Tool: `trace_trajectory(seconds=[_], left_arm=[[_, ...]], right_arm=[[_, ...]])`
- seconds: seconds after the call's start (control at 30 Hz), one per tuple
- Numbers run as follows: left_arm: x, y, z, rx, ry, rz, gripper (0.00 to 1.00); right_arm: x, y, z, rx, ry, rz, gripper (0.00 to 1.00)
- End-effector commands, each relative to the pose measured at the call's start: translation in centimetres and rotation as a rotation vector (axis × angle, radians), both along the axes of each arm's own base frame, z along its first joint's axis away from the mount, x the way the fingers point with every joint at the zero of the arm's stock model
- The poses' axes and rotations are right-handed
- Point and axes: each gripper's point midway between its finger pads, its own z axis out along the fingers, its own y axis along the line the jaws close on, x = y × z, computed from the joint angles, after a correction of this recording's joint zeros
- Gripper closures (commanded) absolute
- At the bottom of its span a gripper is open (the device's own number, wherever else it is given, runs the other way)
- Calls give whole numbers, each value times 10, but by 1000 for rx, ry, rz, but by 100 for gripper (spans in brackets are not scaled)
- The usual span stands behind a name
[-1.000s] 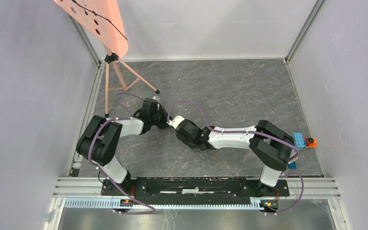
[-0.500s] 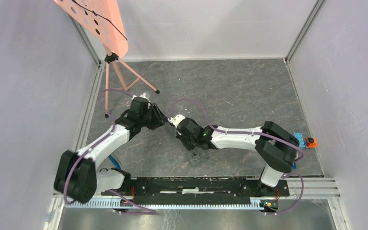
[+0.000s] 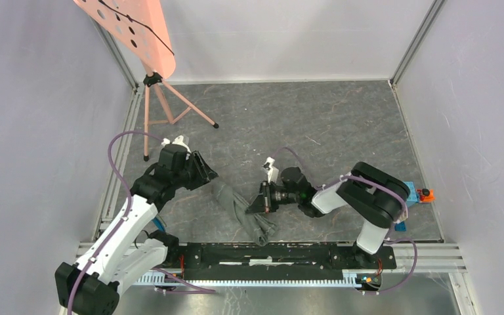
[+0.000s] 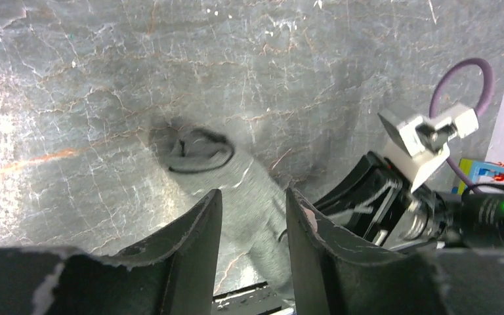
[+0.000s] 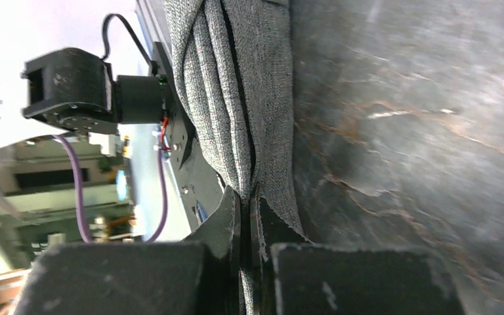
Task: Fold the napkin into a case and place the utensils inside
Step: Turn over the smaller rectangle-folded napkin at the center of the board, then move the smaller rectangle-folded napkin to the center of the board.
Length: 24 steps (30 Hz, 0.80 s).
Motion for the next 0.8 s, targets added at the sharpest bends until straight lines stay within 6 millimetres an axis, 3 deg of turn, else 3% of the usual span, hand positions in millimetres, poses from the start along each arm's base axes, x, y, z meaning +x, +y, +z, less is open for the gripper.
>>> trace_trajectory(seconds=[0.0, 0.1, 0.17, 0.3, 0.37, 0.43, 0.5, 0.57, 0.67, 0.77], left_arm=[[-10, -2, 7, 9, 17, -65, 52], [-12, -9, 2, -3, 41, -101, 52], [-14, -18, -3, -28, 67, -154, 52], [-15, -45, -15, -128, 113, -242, 52], [-13, -58, -19, -197, 132, -265, 52], [-3, -68, -18, -244, 112, -270, 52], [5, -73, -18, -267, 104, -265, 53], [15, -78, -22, -277, 99, -264, 54], [28, -84, -35, -277, 110, -253, 56], [39, -84, -50, -249, 127, -233, 58]], right_arm=[[-1, 0, 47, 289, 34, 83, 100], [8, -14, 29, 253, 32, 80, 98], [18, -21, 17, 200, 2, 90, 91], [51, -46, -12, 51, -42, 93, 67], [79, -65, -29, -146, -161, 119, 54], [108, -82, -19, -296, -290, 81, 40], [118, -93, 1, -370, -363, 55, 35], [113, -95, 18, -403, -403, 48, 35], [70, -75, 33, -386, -426, 112, 38], [22, -61, 32, -339, -393, 155, 49]])
